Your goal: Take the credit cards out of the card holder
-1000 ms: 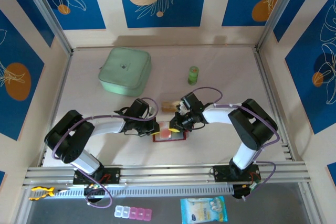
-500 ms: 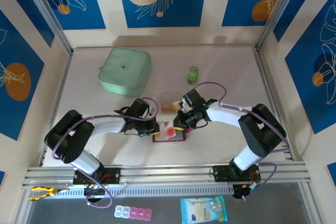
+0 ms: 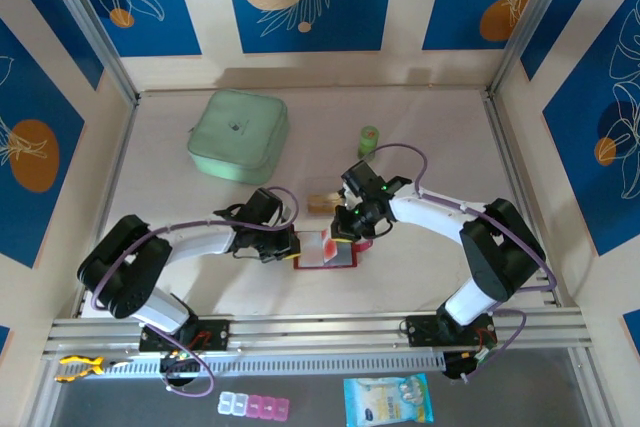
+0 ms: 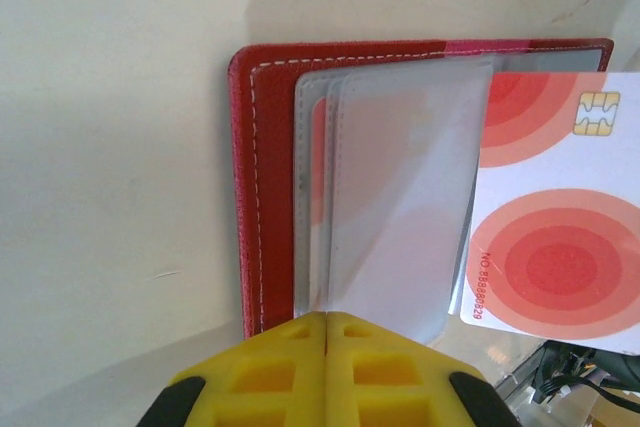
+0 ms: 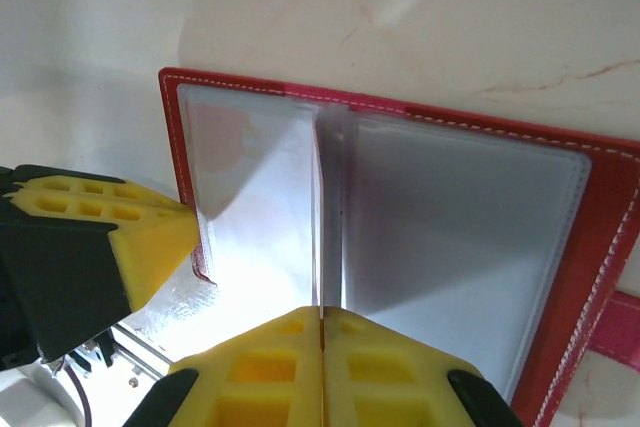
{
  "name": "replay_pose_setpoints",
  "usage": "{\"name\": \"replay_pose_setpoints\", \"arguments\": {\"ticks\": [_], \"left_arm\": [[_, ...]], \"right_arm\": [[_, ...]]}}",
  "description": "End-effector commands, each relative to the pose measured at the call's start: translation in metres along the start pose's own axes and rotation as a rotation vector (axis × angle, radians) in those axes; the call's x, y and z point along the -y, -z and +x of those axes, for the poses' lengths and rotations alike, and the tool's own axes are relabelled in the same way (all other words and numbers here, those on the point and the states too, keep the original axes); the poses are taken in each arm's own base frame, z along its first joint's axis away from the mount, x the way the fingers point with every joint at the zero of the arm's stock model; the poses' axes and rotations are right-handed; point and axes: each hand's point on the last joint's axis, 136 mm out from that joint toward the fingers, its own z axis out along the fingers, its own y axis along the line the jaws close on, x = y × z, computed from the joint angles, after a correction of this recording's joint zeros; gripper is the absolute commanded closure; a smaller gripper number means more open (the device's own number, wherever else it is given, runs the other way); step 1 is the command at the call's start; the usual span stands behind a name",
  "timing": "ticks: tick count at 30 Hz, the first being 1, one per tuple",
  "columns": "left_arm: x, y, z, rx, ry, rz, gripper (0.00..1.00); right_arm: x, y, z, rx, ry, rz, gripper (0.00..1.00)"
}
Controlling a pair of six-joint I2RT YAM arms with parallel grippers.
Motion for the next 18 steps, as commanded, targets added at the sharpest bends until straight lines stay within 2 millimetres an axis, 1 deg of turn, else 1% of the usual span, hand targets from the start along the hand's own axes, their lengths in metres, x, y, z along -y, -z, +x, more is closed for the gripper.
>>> {"name": "replay_pose_setpoints", "arguments": {"ticks": [1, 4, 11, 18], "left_arm": [[-0.0031, 0.0042, 0.003, 0.002, -0.011, -0.015, 1.0], [-0.002, 0.0053, 0.0024, 0.008, -0.011, -0.01, 1.0], [-0.0035, 0.0101, 0.0028, 0.027, -0.014, -0.01, 1.0], [-0.0036, 0.0118, 0.0019, 0.038, -0.018, -0.006, 1.0]], "right_arm": [[0.0041, 0.0019, 0.0047, -0.02, 0.01, 0.069, 0.91], [0.002, 0.0057, 0.0057, -0.013, 0.022, 0.096, 0.91], [0.0058, 0.0084, 0.0058, -0.008, 0.039, 0.155, 0.91], [0.0034, 0.0015, 0.0033, -0.008, 0.059, 0.184, 0.91]]}}
